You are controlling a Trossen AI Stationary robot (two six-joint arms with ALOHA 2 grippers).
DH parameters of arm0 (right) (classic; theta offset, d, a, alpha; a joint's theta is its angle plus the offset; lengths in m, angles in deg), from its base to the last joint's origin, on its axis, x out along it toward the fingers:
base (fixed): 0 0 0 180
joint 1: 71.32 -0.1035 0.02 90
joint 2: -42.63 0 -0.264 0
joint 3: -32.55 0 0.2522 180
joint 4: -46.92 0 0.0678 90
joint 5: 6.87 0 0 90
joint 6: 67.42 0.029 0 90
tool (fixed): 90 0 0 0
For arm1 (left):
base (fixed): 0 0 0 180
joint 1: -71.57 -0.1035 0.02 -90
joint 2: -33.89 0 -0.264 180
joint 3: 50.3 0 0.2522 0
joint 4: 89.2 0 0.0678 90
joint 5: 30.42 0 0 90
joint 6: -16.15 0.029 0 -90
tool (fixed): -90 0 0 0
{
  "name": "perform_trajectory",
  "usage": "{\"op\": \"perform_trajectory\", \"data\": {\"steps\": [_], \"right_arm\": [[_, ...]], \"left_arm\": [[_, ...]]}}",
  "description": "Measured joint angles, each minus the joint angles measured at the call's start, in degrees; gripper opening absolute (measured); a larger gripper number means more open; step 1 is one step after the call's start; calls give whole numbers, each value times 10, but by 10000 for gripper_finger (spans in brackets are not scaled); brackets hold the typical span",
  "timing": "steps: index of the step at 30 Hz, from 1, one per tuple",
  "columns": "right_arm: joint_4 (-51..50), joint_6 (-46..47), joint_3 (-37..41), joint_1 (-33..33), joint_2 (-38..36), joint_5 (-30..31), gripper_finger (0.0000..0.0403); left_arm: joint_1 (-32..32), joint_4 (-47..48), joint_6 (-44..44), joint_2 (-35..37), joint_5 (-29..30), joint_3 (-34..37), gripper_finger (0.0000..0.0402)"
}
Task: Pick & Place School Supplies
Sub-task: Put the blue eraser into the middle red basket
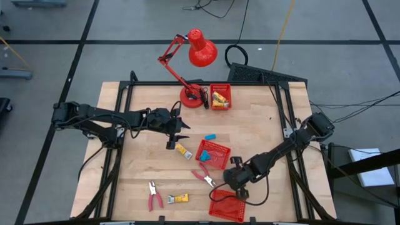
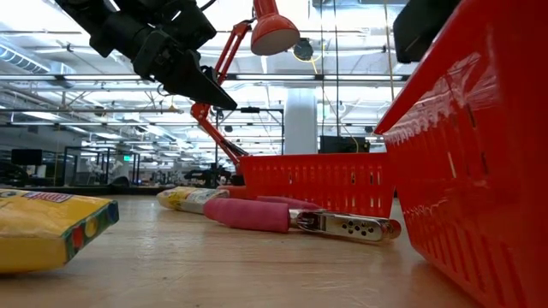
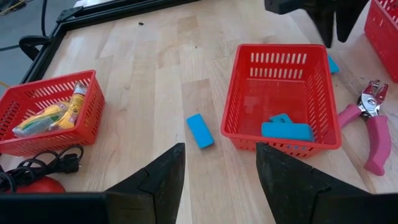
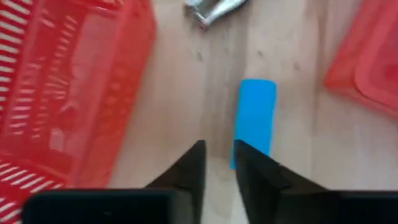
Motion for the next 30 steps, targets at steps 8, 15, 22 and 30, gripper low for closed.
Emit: {"op": "perform_trajectory", "data": {"steps": [8,15,22,30], "right_arm": [[-3,-3,0,12,0,28,201],[15,-3,0,14,7,12,201],[13,-2,-1,2,43,15,190],[11,-10,-3,-2,58,46,158]], "left_arm": [[0,0,0,0,0,0,198],[0,0,3,0,0,0,198],[0,-2,4,0,0,0,198],[0,-5,4,0,0,0,198]]}}
